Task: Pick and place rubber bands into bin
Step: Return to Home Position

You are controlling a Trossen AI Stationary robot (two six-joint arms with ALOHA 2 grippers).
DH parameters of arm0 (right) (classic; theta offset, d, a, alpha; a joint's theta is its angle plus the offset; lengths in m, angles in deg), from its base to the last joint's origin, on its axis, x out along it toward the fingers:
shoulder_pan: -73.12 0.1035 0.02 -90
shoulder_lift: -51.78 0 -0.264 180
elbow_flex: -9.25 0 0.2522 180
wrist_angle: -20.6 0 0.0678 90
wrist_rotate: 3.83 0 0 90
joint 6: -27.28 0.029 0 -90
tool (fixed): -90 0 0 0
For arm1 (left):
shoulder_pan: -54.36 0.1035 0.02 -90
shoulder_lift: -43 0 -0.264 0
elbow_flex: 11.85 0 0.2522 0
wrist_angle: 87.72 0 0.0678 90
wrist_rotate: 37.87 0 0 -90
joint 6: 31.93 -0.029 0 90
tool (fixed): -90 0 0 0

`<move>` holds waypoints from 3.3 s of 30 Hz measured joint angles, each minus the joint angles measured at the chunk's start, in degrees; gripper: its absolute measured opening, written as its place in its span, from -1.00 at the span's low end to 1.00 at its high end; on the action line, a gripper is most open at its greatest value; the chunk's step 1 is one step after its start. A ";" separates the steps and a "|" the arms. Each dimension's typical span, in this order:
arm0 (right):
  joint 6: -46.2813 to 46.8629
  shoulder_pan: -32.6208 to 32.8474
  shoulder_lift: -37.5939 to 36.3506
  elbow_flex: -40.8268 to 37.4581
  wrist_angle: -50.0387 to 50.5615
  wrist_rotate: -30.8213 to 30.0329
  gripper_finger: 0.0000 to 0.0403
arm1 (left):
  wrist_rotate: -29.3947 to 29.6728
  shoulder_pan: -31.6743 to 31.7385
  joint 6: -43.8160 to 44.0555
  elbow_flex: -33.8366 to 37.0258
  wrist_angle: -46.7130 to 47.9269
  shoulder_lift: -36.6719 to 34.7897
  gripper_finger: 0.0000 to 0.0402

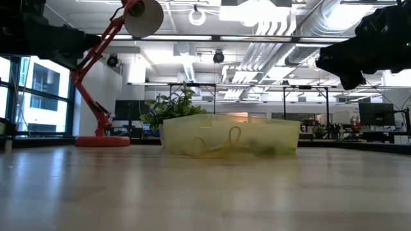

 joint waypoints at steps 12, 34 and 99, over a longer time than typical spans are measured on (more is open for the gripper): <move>0.00 0.00 0.02 0.00 0.04 0.00 -0.04 | 0.00 0.00 -0.02 0.00 -0.02 0.00 0.21; 0.00 0.00 0.02 -0.02 0.09 0.00 -0.04 | 0.02 0.00 -0.02 -0.02 -0.02 0.02 0.21; 0.00 0.00 0.04 -0.04 0.09 0.00 -0.04 | 0.98 6.36 -16.10 -0.02 -0.09 0.18 0.21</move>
